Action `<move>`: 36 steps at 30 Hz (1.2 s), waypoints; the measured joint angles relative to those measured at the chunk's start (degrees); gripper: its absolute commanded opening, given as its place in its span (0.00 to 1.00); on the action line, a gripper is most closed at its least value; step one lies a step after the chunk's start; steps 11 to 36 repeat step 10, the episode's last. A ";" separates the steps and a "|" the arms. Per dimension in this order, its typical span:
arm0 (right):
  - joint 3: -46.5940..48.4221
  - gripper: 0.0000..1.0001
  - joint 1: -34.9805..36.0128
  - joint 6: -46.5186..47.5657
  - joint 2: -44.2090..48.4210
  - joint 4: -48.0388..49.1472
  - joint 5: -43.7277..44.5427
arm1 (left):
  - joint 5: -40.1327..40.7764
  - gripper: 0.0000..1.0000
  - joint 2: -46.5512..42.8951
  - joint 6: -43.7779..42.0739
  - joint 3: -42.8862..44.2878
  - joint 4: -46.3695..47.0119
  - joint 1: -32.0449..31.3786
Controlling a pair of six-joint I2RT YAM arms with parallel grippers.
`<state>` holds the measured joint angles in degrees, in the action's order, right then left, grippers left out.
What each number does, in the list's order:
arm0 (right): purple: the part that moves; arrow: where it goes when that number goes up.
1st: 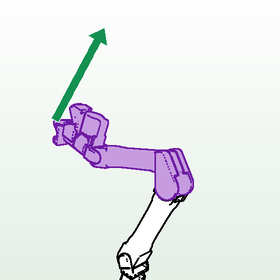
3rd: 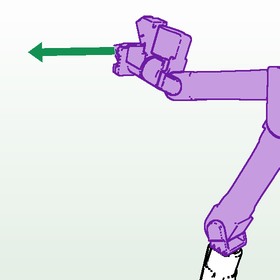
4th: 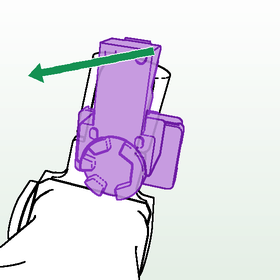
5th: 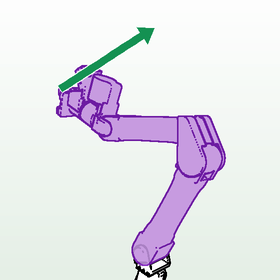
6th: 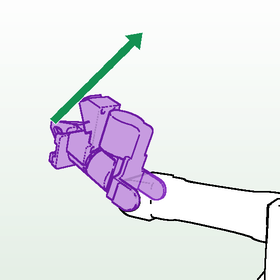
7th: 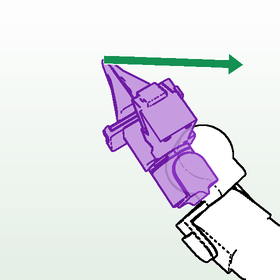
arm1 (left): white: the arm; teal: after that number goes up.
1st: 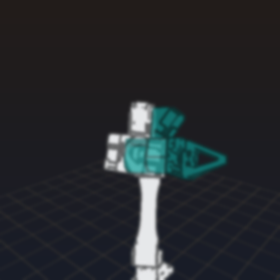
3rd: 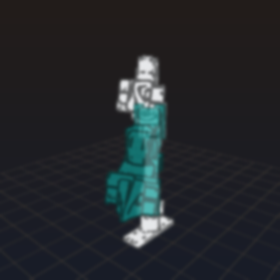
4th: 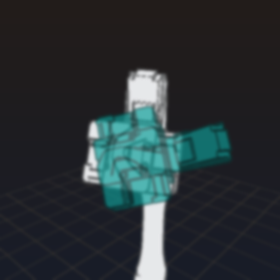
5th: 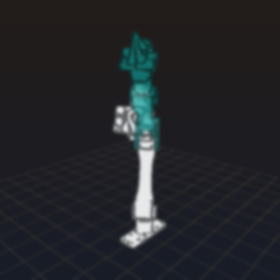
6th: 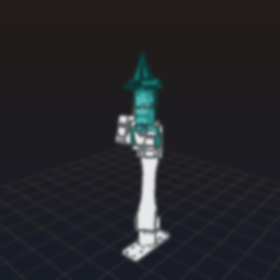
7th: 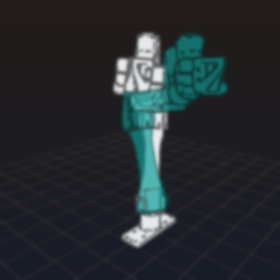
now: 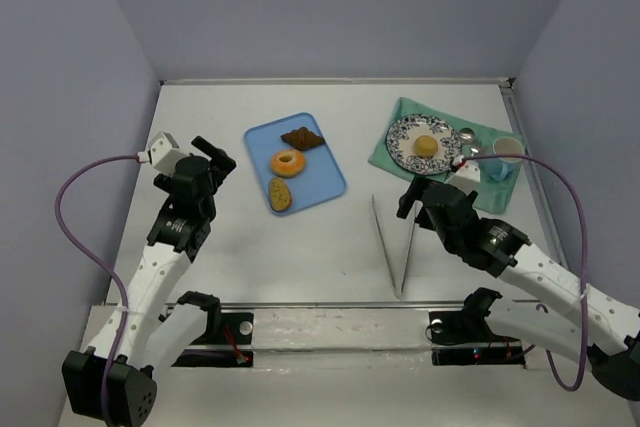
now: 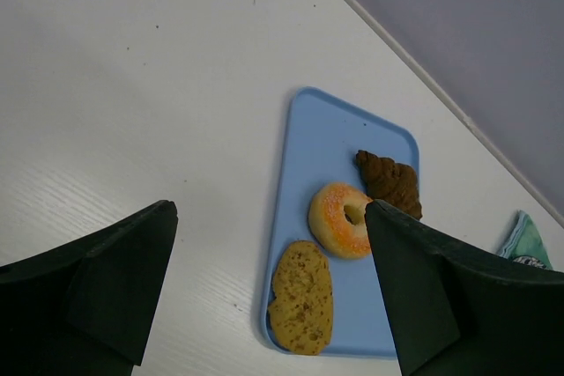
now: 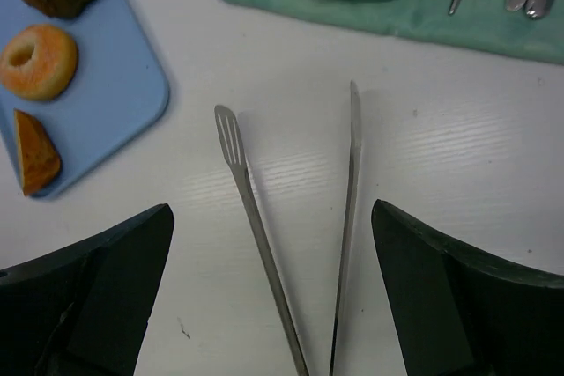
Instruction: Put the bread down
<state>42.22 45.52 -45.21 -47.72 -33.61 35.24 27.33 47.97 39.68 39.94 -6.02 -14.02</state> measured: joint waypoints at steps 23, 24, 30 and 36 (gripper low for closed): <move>4.79 1.00 0.00 0.46 3.80 -4.63 10.64 | 0.31 0.99 -0.79 -0.04 0.00 -0.02 0.00; 4.79 1.00 0.00 0.46 3.80 -4.63 10.64 | 0.31 0.99 -0.79 -0.04 0.00 -0.02 0.00; 4.79 1.00 0.00 0.46 3.80 -4.63 10.64 | 0.31 0.99 -0.79 -0.04 0.00 -0.02 0.00; 4.79 1.00 0.00 0.46 3.80 -4.63 10.64 | 0.31 0.99 -0.79 -0.04 0.00 -0.02 0.00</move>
